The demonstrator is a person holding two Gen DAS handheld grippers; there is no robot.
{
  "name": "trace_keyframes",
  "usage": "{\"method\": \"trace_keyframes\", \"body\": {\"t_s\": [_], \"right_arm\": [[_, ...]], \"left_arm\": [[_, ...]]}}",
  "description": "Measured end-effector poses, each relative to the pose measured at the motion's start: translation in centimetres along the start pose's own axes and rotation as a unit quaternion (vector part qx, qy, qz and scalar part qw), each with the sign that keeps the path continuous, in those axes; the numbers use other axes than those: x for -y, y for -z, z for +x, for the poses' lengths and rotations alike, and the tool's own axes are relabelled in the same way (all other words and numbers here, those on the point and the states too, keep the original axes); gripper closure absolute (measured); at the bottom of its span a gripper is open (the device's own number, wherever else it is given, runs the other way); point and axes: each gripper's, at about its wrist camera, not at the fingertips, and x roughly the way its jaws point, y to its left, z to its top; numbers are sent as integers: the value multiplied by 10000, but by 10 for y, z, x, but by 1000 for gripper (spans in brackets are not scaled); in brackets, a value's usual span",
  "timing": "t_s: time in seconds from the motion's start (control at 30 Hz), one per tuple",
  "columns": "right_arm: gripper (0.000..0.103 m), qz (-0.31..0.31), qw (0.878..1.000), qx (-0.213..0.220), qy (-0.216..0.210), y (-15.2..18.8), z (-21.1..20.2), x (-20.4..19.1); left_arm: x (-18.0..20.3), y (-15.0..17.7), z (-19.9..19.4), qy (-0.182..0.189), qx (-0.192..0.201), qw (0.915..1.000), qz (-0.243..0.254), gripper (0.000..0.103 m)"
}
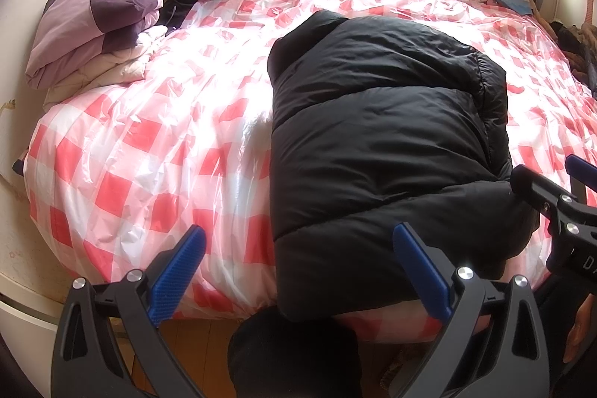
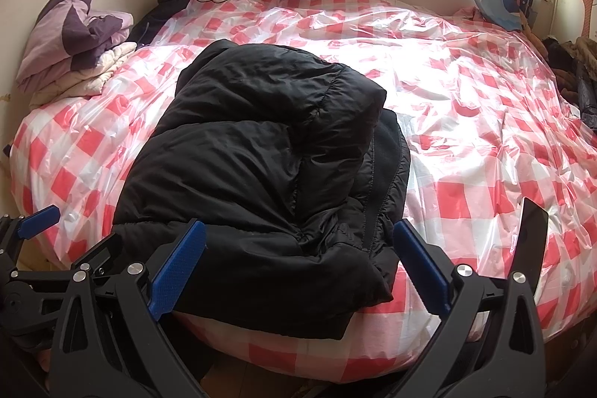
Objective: Fold large clothes
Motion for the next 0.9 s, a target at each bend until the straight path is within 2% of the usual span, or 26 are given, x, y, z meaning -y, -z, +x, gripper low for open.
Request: {"method": "trace_keyframes", "body": {"t_s": [0.3,0.4,0.47,0.6,0.7,0.77,0.9], "right_arm": [[6,1,10000,-13,-4,0,0,-2],[6,-10,10000,-19,-12,1,0,-4],[6,-29,10000,-18,-21,2,0,-8],[6,-25,10000,-10,-30,3,0,-9],[6,-17,10000,7,-43,3,1,-6],[6,-37,10000,25,-47,3,-1,-6],[6,-82,10000,41,-20,2,-2,-2]], "left_arm": [[-1,3,1,53,-27,10000,-24,7],[-3,5,3,296,-79,9994,-134,7],[-5,6,-2,408,116,9989,-190,7],[-4,6,-14,95,474,9987,-147,8],[-5,1,-9,22,269,9995,-137,8],[-9,0,-5,173,135,9995,-215,7],[-11,1,-1,169,34,9995,-267,7]]}}
